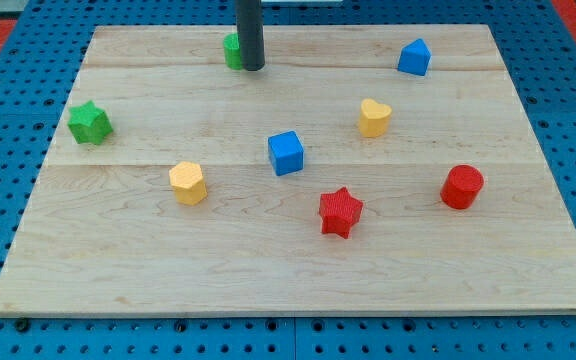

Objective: Push the blue triangle towards the top center

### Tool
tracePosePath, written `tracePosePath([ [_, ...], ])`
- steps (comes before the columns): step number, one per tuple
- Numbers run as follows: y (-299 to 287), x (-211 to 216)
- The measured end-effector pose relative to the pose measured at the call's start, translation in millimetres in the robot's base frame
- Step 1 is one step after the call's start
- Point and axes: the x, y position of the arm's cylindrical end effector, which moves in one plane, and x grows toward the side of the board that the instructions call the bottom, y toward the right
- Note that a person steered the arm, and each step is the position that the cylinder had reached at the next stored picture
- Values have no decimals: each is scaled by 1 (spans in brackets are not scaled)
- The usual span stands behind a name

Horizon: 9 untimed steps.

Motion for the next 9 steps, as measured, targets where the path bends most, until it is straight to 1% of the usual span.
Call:
tracePosePath([
  [1, 91, -26],
  [2, 154, -77],
  [3, 274, -79],
  [4, 303, -15],
  [5, 231, 3],
  [6, 150, -16],
  [7, 119, -15],
  [8, 196, -35],
  [9, 167, -56],
])
